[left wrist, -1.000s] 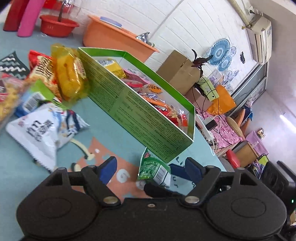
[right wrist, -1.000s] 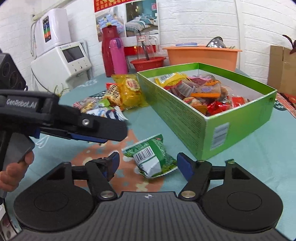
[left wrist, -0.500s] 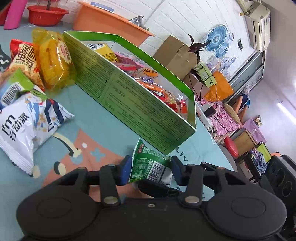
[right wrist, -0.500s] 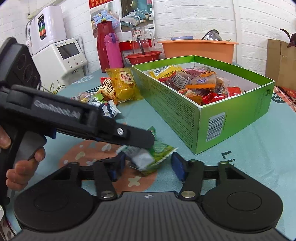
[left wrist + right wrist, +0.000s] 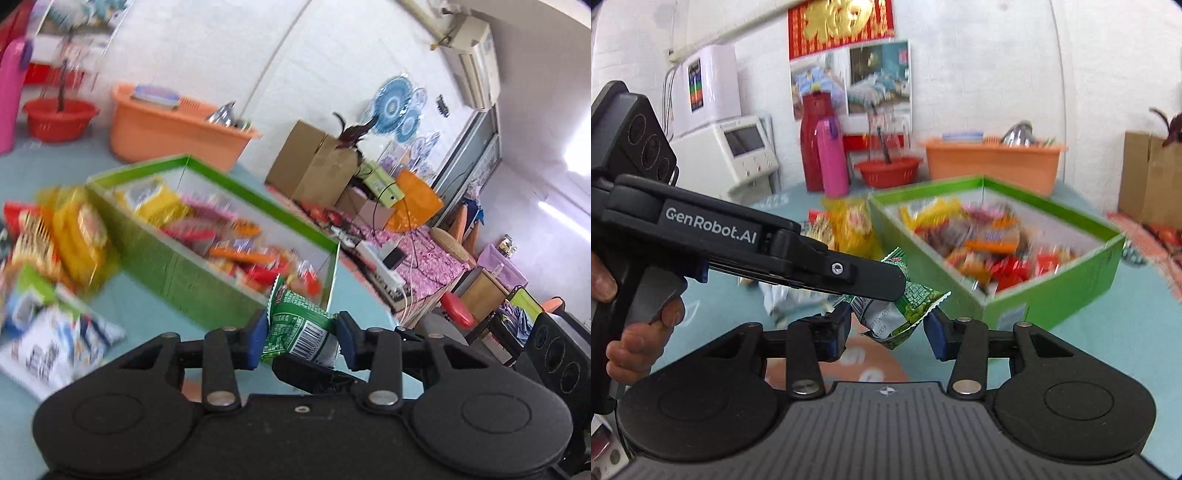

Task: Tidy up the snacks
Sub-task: 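Carry the green packet over the green box and open the left gripper, then grasp the white 'I'm' chip bag with the left gripper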

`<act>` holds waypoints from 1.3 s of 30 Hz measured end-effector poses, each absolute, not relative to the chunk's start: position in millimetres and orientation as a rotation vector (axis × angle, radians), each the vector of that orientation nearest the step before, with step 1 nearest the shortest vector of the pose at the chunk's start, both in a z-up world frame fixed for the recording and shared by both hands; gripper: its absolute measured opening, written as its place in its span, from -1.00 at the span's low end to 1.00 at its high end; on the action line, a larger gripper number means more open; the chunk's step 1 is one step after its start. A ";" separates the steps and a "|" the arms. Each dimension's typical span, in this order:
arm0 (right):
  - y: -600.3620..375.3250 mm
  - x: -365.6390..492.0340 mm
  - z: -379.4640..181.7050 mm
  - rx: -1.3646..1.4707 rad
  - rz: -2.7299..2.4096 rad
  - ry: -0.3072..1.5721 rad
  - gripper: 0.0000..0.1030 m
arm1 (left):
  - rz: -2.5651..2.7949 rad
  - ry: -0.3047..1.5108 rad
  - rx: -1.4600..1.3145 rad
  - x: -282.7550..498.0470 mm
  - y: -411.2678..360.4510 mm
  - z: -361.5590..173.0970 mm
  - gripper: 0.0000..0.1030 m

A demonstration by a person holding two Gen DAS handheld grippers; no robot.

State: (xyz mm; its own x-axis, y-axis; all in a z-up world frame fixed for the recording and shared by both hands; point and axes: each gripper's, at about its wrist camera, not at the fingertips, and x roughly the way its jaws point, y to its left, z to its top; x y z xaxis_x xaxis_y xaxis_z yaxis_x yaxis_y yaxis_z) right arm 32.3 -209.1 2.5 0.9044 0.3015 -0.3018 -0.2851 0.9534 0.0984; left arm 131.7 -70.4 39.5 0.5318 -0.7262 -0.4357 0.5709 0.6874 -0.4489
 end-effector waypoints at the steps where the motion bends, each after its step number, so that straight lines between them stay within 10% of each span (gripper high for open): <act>1: -211.9 36.1 8.1 0.050 0.292 0.302 0.45 | -0.791 0.629 -0.259 136.1 -74.2 44.0 0.21; 15: -247.4 99.6 11.7 0.077 0.196 0.259 0.46 | -0.814 0.639 -0.247 209.9 -115.2 33.0 0.28; 18: -246.5 107.7 -1.1 0.024 0.178 0.276 0.54 | -0.781 0.658 -0.224 214.9 -117.8 18.8 0.99; 21: -244.0 106.9 -12.0 -0.023 0.140 0.268 1.00 | -0.749 0.653 -0.242 211.3 -113.6 12.1 1.00; 39: -222.9 43.8 -0.5 0.006 0.293 0.231 1.00 | -0.489 0.583 -0.331 98.4 -8.7 22.2 1.00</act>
